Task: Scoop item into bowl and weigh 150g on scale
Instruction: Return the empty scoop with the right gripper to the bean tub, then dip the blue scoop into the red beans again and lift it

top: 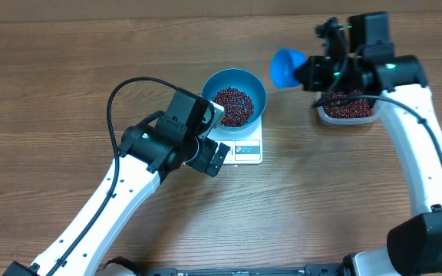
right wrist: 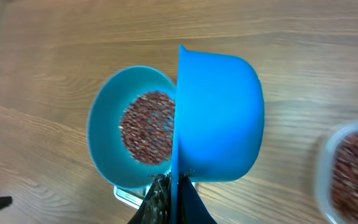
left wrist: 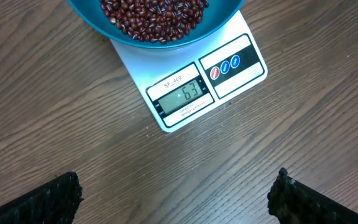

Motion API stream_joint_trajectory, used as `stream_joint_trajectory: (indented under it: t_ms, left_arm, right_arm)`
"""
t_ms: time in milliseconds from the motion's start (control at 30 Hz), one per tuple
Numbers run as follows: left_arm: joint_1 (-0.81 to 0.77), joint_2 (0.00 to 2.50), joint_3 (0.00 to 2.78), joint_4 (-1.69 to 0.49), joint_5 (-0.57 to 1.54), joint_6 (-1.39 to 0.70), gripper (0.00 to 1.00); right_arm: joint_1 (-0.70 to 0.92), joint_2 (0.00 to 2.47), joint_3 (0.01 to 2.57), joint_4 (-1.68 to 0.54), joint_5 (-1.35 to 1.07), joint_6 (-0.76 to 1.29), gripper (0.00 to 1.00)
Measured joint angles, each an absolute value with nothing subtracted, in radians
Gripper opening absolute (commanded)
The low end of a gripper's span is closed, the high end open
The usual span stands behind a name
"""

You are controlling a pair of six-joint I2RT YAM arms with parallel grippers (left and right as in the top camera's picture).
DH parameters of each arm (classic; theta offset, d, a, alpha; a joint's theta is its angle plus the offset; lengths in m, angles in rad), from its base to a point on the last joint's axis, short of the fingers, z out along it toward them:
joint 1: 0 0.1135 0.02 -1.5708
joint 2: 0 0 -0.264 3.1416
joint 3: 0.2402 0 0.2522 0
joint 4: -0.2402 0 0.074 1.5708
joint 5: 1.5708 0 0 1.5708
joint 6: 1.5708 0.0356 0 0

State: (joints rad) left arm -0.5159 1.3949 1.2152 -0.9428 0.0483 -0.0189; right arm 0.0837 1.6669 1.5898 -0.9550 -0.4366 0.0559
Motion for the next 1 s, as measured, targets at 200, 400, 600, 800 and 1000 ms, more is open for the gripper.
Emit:
stream_joint_trajectory:
  t_ms: [200,400,600,800,1000]
  left_arm:
    - [-0.516,1.395,1.215,-0.943,0.048,-0.019,1.0]
    - [-0.516,1.395,1.215,-0.943,0.048,-0.019,1.0]
    - [-0.516,1.395,1.215,-0.943,0.048,-0.019,1.0]
    - [-0.516,1.395,1.215,-0.943,0.048,-0.019,1.0]
    - [-0.516,1.395,1.215,-0.943,0.048,-0.019,1.0]
  right_arm:
    - [-0.078,1.663,1.591,-1.019,-0.421,0.011,0.04]
    - [-0.142,1.662,1.591,-1.105,-0.155,-0.011,0.04]
    - [-0.128,1.662,1.591,-1.129,0.01,-0.011,0.04]
    - [-0.11,1.689,1.581,-1.125,0.094,-0.003,0.04]
    - [-0.071,1.759,1.576,-1.133,0.126,-0.003,0.04]
